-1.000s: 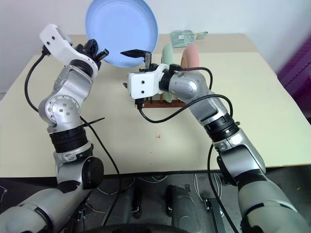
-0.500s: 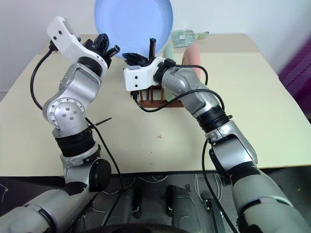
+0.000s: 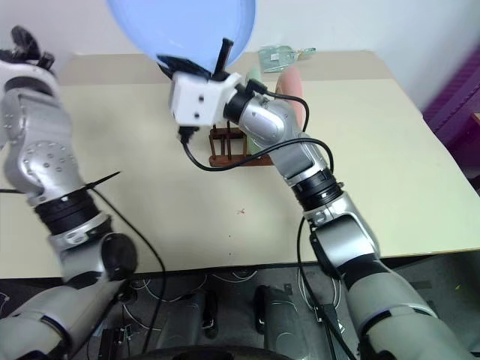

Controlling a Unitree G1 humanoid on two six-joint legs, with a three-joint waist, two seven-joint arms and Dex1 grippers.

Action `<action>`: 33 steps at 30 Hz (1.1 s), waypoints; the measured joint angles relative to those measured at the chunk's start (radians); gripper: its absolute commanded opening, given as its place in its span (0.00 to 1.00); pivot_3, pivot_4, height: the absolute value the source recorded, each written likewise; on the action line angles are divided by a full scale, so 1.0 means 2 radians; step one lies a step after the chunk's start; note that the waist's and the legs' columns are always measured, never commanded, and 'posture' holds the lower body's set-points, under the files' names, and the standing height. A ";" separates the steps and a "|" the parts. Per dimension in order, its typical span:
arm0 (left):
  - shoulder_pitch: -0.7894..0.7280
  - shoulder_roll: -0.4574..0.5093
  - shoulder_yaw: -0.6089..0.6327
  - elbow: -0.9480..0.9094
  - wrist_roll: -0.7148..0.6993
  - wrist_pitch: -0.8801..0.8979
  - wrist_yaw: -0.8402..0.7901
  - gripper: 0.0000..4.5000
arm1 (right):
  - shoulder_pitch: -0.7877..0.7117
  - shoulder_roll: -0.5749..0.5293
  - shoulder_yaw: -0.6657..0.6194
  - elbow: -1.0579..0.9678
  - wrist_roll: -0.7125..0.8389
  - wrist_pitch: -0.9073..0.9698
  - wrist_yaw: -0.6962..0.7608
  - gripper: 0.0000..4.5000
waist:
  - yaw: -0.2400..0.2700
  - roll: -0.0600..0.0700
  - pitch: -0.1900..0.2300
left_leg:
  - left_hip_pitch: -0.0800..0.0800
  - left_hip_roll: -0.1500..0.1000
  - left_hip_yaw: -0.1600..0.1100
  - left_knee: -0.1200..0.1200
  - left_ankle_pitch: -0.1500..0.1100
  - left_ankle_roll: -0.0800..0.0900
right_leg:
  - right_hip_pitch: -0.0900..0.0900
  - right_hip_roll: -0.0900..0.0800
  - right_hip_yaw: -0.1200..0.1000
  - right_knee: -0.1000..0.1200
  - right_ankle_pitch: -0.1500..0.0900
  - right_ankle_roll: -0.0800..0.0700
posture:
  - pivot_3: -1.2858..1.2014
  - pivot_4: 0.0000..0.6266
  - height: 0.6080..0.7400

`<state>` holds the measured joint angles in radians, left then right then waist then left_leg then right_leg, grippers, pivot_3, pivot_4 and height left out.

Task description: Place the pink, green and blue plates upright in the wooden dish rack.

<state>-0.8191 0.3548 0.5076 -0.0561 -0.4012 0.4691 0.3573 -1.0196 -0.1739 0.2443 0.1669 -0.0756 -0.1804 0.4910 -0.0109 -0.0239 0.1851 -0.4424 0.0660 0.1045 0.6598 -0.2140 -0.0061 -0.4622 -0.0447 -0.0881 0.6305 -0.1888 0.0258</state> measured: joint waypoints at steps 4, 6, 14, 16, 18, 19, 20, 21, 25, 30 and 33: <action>0.081 0.051 -0.081 0.018 0.031 0.025 -0.101 0.52 | 0.022 0.055 -0.048 -0.100 0.187 0.188 0.020 0.00 | 0.009 0.000 0.000 | 0.000 0.000 0.000 0.001 0.000 0.000 | 0.001 -0.002 -0.001 0.000 0.000 0.000 | 0.52 0.24 0.92; 0.129 0.052 -0.123 0.021 0.038 0.025 -0.155 0.52 | 0.024 0.078 -0.074 -0.138 0.268 0.278 -0.001 0.00 | 0.010 0.000 0.000 | 0.000 0.000 -0.001 0.001 0.000 0.000 | 0.000 -0.003 -0.001 0.000 -0.001 -0.001 | 0.52 0.24 0.92; 0.210 0.033 -0.199 -0.011 0.058 -0.026 -0.258 0.52 | 0.024 0.157 -0.176 -0.146 0.415 0.470 -0.190 0.00 | 0.007 0.000 0.000 | -0.001 0.001 0.000 -0.001 -0.001 0.000 | -0.002 -0.004 0.000 0.000 -0.001 -0.003 | 0.52 0.24 0.92; 0.212 0.024 -0.199 -0.020 0.058 -0.041 -0.269 0.52 | 0.023 0.166 -0.193 -0.136 0.426 0.481 -0.222 0.00 | 0.005 0.000 0.000 | -0.001 0.001 0.000 -0.001 0.000 0.000 | -0.002 -0.004 0.000 -0.001 -0.001 -0.002 | 0.52 0.24 0.92; 0.222 0.014 -0.200 -0.031 0.056 -0.056 -0.286 0.52 | 0.021 0.169 -0.212 -0.115 0.434 0.485 -0.252 0.00 | 0.005 0.000 0.000 | -0.001 0.001 0.000 -0.001 0.000 0.000 | -0.002 -0.003 0.000 -0.001 0.000 -0.002 | 0.52 0.24 0.92; 0.230 0.013 -0.203 -0.034 0.056 -0.062 -0.293 0.52 | 0.020 0.169 -0.219 -0.104 0.435 0.486 -0.264 0.00 | 0.003 0.000 0.000 | -0.001 0.001 0.000 -0.001 0.000 0.000 | -0.002 -0.003 0.000 -0.001 0.000 -0.002 | 0.52 0.24 0.92; 0.236 0.013 -0.203 -0.035 0.056 -0.066 -0.300 0.52 | 0.020 0.169 -0.226 -0.096 0.436 0.486 -0.274 0.00 | 0.002 0.000 0.000 | -0.001 0.001 0.000 -0.001 0.000 0.000 | -0.002 -0.003 0.000 -0.001 0.000 -0.001 | 0.52 0.24 0.92; 0.241 0.013 -0.204 -0.035 0.055 -0.068 -0.308 0.52 | 0.020 0.169 -0.235 -0.088 0.439 0.486 -0.282 0.00 | 0.000 0.000 0.000 | -0.001 0.001 0.000 -0.001 0.000 0.000 | -0.002 -0.003 0.000 -0.001 0.000 -0.001 | 0.52 0.24 0.92; 0.267 0.014 -0.210 -0.046 0.053 -0.074 -0.345 0.52 | 0.008 0.171 -0.255 -0.069 0.450 0.483 -0.314 0.00 | -0.002 0.000 0.000 | -0.001 0.001 0.000 -0.002 0.000 0.000 | -0.002 -0.002 0.000 -0.001 0.000 -0.001 | 0.52 0.24 0.92; 0.290 0.017 -0.210 -0.077 0.034 -0.072 -0.388 0.52 | 0.005 0.172 -0.272 -0.045 0.463 0.476 -0.348 0.00 | -0.001 0.000 0.000 | -0.001 0.001 0.000 -0.002 0.000 0.000 | -0.002 -0.002 0.000 -0.001 0.000 -0.001 | 0.52 0.24 0.92; 0.298 0.024 -0.212 -0.086 0.028 -0.069 -0.410 0.52 | 0.001 0.172 -0.276 -0.033 0.472 0.474 -0.360 0.00 | -0.002 0.000 0.000 | -0.001 0.001 0.000 -0.002 0.000 0.000 | -0.002 -0.002 0.000 -0.001 0.000 0.000 | 0.52 0.24 0.92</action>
<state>-0.2241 0.4026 0.0830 -0.2280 -0.3456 0.3302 -0.4626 -1.0183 0.1708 -0.3079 0.1008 0.8677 0.7676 -0.2299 -0.0148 -0.0235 0.1850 -0.4443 0.0674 0.1041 0.6552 -0.2144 -0.0056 -0.4658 -0.0494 -0.0885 0.6280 -0.1886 0.0249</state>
